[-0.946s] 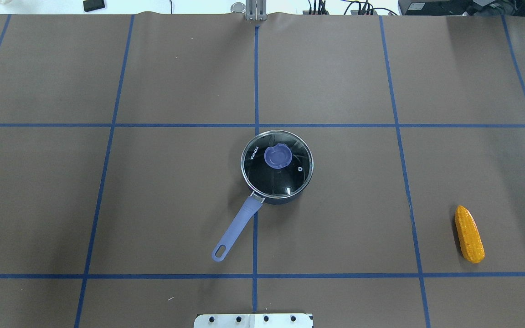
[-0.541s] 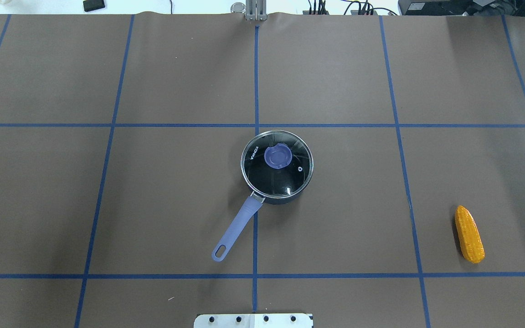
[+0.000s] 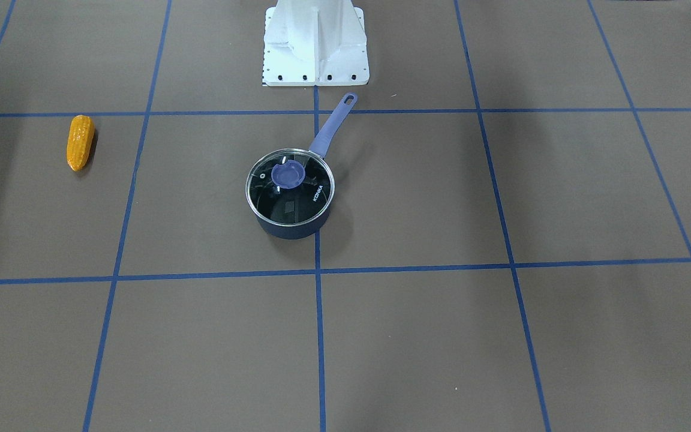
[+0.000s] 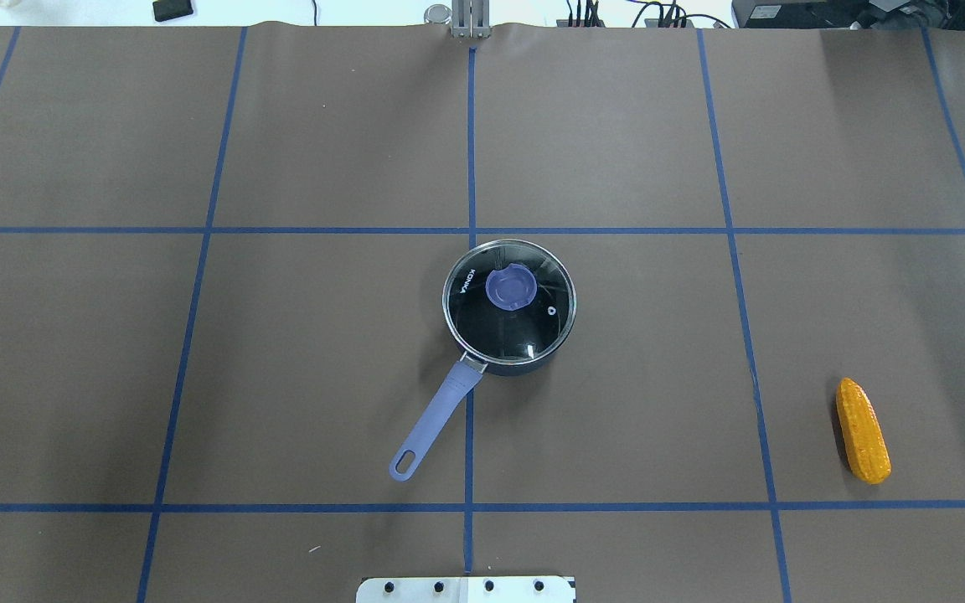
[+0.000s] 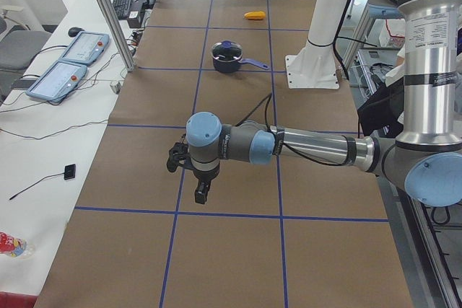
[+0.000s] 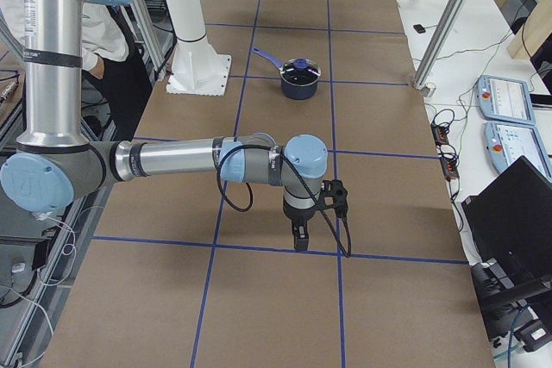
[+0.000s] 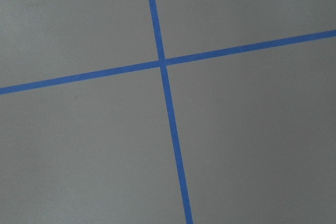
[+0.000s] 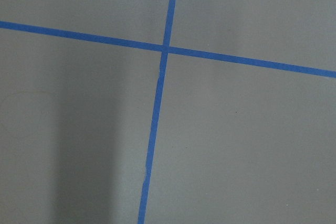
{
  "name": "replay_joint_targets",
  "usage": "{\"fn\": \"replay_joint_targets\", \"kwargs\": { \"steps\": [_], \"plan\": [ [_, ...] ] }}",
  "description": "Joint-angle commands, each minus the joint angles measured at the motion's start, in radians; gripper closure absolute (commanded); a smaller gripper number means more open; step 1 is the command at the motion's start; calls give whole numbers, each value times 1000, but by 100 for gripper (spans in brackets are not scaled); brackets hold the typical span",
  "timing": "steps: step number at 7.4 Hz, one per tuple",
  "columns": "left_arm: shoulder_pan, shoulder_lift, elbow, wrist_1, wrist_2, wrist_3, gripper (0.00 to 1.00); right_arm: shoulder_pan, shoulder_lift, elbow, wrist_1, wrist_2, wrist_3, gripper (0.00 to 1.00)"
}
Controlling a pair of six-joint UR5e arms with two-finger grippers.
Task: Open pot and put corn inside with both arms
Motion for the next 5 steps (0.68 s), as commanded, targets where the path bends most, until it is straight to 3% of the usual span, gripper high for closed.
{"fn": "replay_joint_targets", "kwargs": {
  "steps": [1, 3, 5],
  "plan": [
    [2, -47, -53, -5, -6, -1, 1, -1, 8, 12, 61, 0, 9, 0],
    [2, -119, -25, -72, -16, -4, 1, -1, 8, -40, 283, 5, 13, 0],
    [2, -145, -26, -76, -81, -2, 1, -1, 9, -52, 320, 20, 5, 0]
  ]
}}
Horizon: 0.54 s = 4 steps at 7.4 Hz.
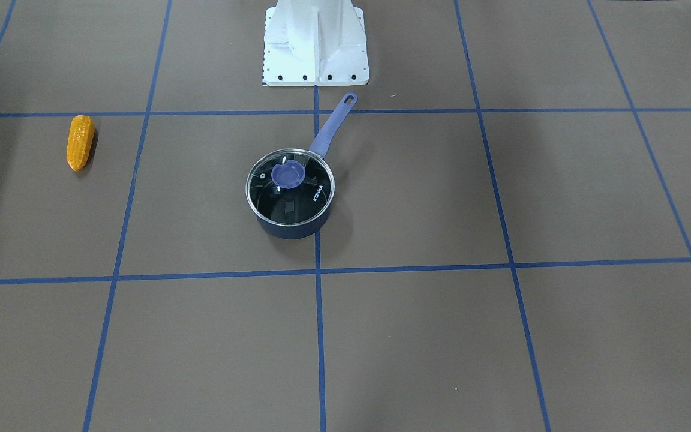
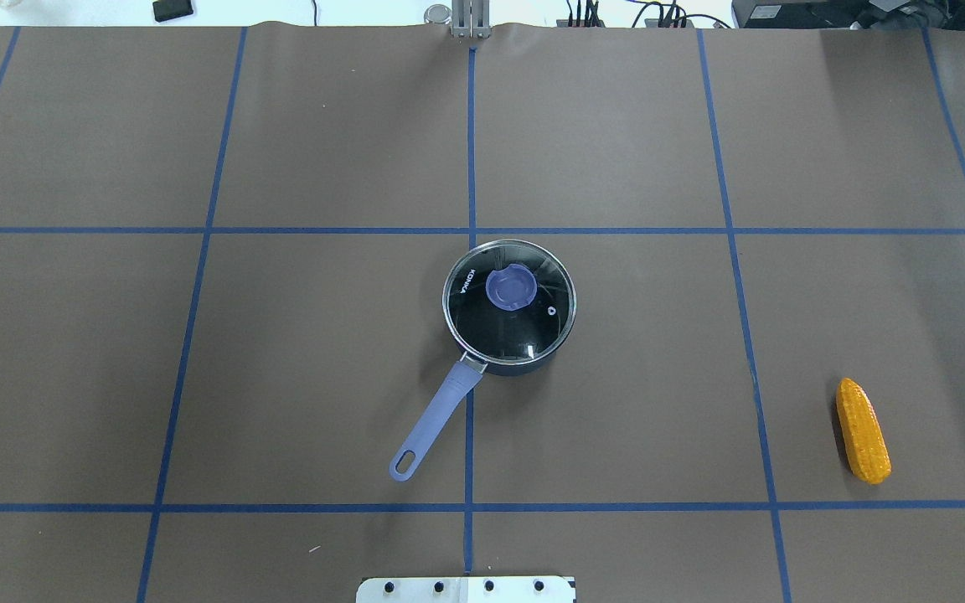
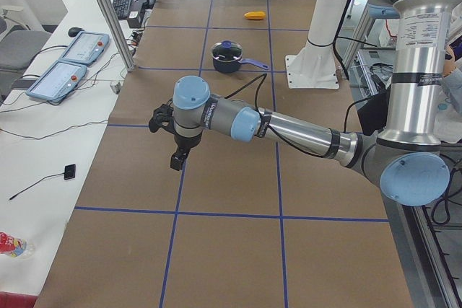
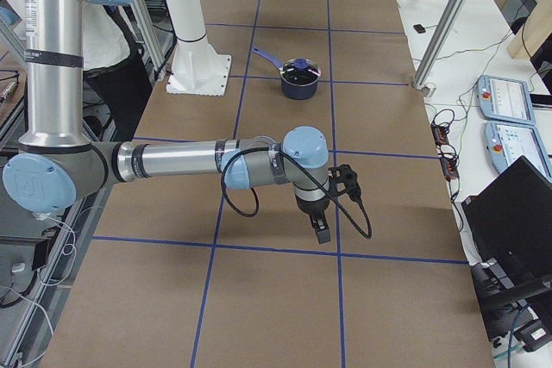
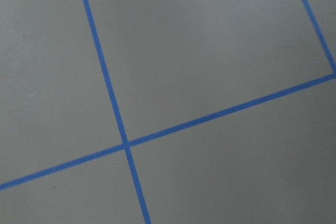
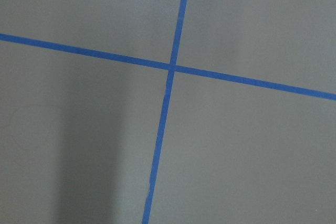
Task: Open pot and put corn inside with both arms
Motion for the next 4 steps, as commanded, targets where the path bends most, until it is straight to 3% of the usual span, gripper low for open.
{"fn": "replay_joint_targets", "kwargs": {
  "steps": [1, 4],
  "plan": [
    [2, -24, -47, -33, -34, -3, 1, 0, -11, -12, 106, 16, 5, 0],
    [139, -160, -60, -101, -19, -327, 1, -14, -8, -9, 116, 61, 183, 0]
  ]
}}
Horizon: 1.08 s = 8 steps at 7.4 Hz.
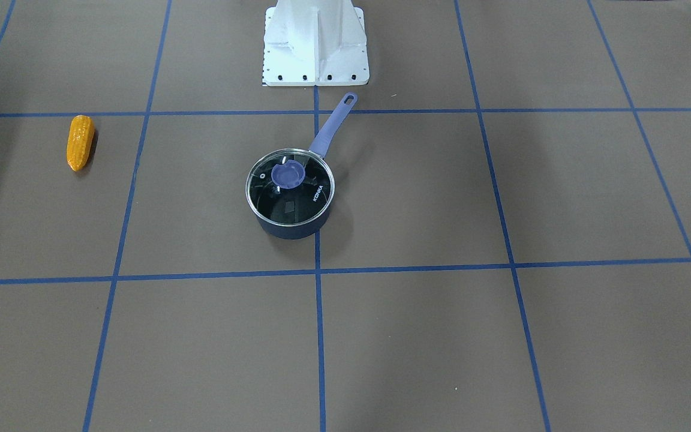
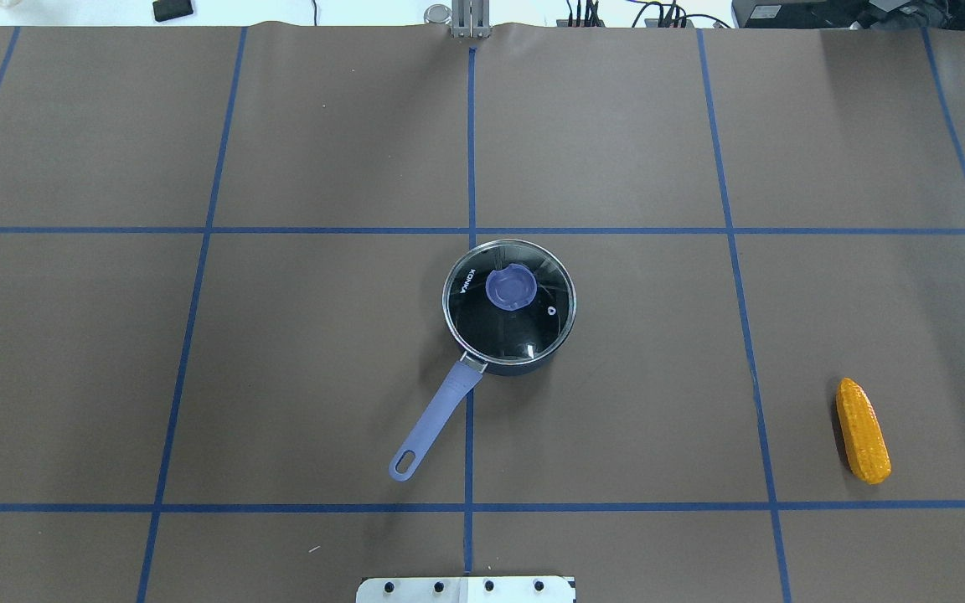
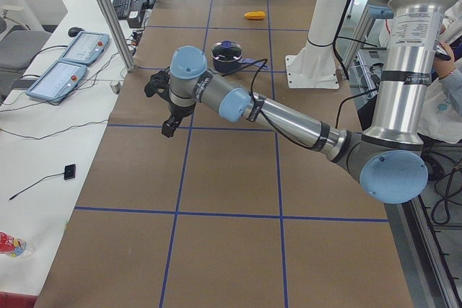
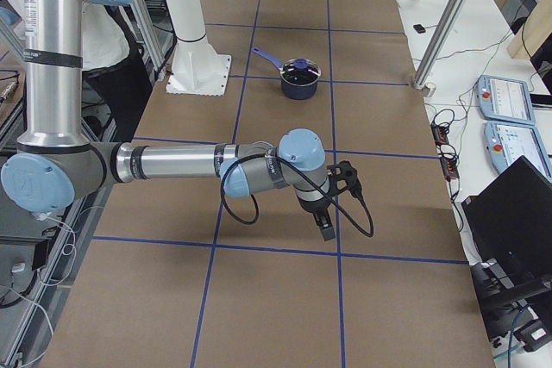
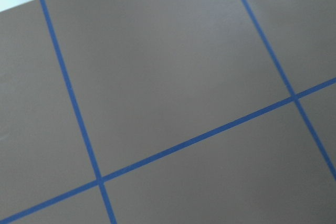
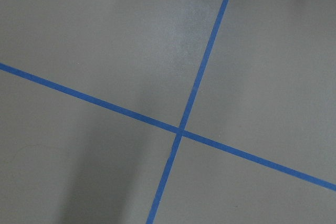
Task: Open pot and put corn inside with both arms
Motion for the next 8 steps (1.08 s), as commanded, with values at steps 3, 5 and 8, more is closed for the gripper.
{"fn": "replay_joint_targets", "kwargs": {
  "steps": [3, 5, 8],
  "plan": [
    [326, -255, -1, 69, 186, -538, 0, -20, 2, 4, 8, 14, 102, 0],
    [494, -457, 1, 304, 317, -641, 0, -20, 2, 1, 8, 13, 102, 0],
    [666, -696, 69, 445, 412, -946, 0, -21, 3, 0, 8, 13, 114, 0]
  ]
}}
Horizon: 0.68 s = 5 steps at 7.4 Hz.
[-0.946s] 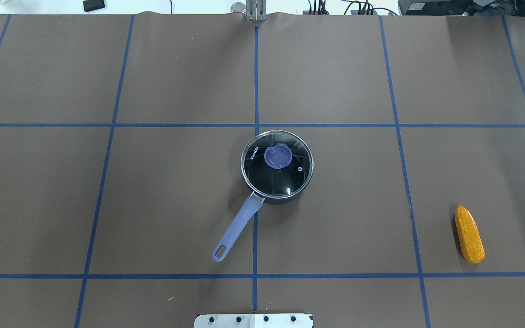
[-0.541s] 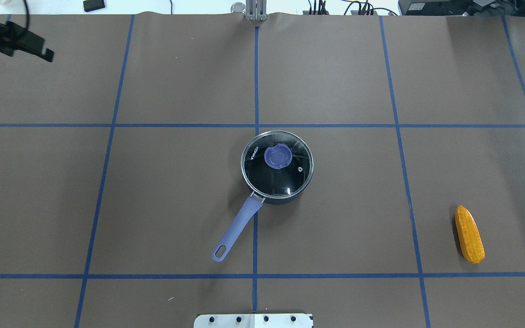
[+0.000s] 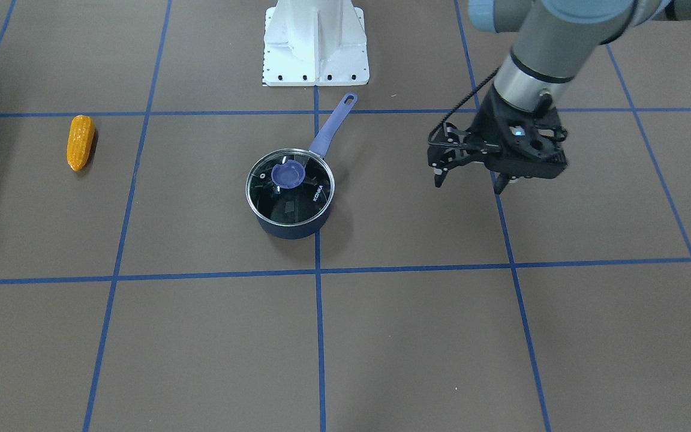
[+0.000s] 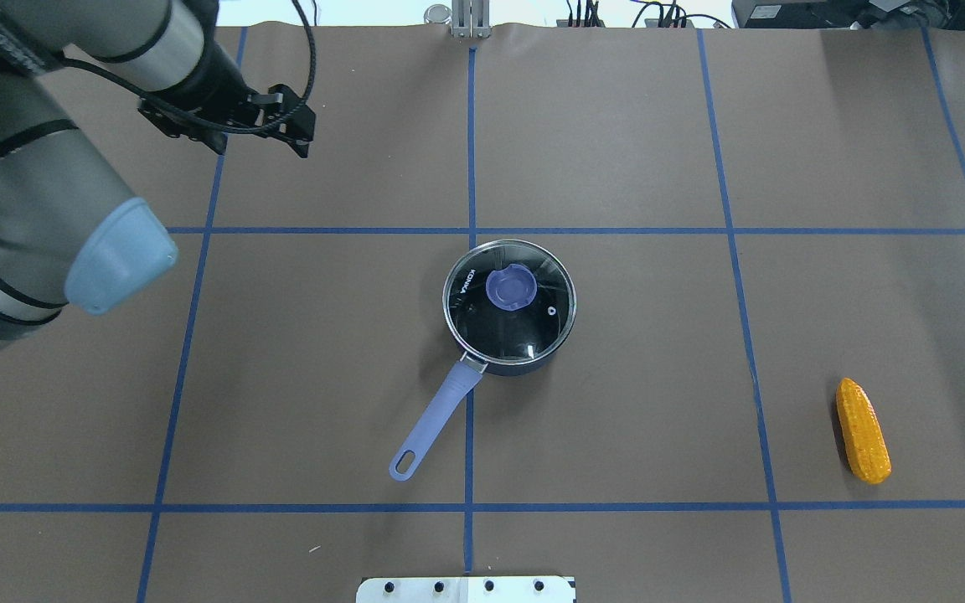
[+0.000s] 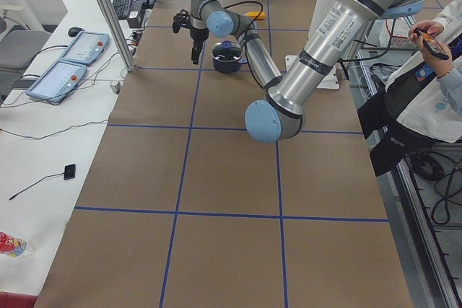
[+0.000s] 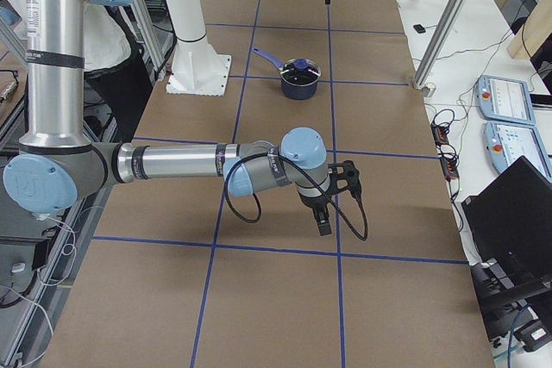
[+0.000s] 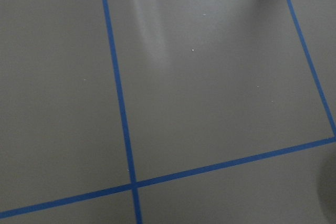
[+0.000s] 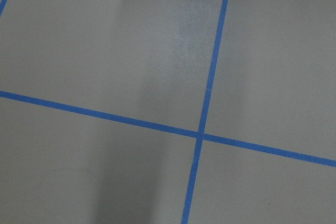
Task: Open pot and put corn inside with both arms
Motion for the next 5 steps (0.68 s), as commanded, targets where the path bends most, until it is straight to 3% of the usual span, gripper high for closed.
{"fn": "replay_joint_targets", "kwargs": {
  "steps": [1, 3, 5],
  "plan": [
    [144, -226, 131, 105, 87, -217, 0, -3, 1, -1, 0, 0, 12, 0],
    [238, -392, 327, 100, 132, -348, 0, -4, -1, 1, 0, 0, 21, 0],
    [334, -399, 380, 87, 214, -379, 0, -9, -4, -1, 2, 0, 21, 0]
  ]
}}
